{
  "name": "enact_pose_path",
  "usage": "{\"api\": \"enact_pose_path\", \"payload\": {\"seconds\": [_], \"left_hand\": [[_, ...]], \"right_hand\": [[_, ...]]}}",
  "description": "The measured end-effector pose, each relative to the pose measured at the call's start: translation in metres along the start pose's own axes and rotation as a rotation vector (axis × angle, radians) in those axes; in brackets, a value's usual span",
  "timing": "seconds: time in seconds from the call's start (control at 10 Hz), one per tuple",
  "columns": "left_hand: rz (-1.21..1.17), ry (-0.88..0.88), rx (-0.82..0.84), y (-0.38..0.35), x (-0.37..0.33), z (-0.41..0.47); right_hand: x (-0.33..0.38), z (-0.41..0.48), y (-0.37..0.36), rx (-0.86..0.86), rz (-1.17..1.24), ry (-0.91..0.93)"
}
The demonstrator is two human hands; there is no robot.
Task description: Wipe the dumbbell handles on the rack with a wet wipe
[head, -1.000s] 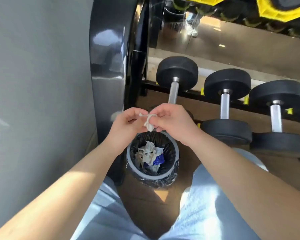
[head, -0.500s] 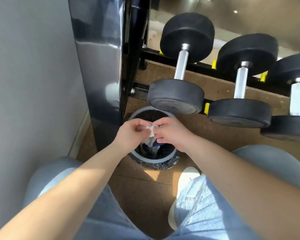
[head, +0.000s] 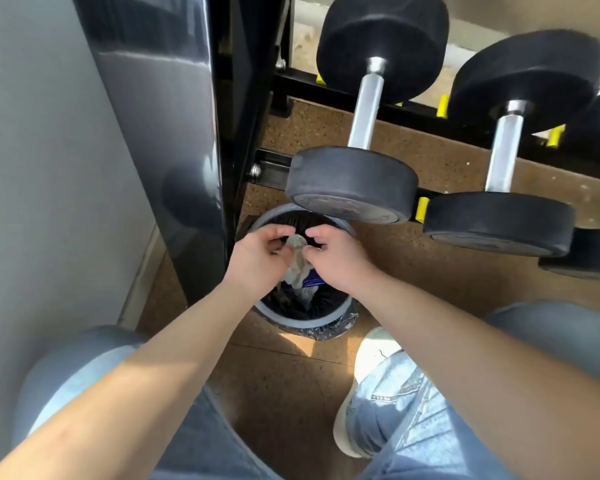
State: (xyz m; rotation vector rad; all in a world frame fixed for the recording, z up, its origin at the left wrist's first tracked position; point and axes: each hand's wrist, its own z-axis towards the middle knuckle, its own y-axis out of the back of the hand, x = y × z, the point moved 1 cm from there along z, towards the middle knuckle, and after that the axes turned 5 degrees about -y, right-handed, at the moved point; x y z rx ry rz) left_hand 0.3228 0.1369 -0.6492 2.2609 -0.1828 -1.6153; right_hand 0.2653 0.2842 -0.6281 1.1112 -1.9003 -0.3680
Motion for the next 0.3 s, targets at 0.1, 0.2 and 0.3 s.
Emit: {"api": "enact_pose_path", "payload": {"seconds": [0.1,0.2,0.3], "left_hand": [[0.029,-0.033,-0.042,0.007,-0.004,-0.003],[0.037,-0.059,-0.048,0.012,-0.006,-0.004],[0.029,-0.063,-0.087,0.013,-0.009,-0.001]], "right_hand": [[0.005,-0.002,0.002,0.019,-0.012,0.065],[0.012,-0.005,0.005,0.032,-0.036,0.118],[0.018,-0.005,0.006,0.039,-0.086,0.159]]}}
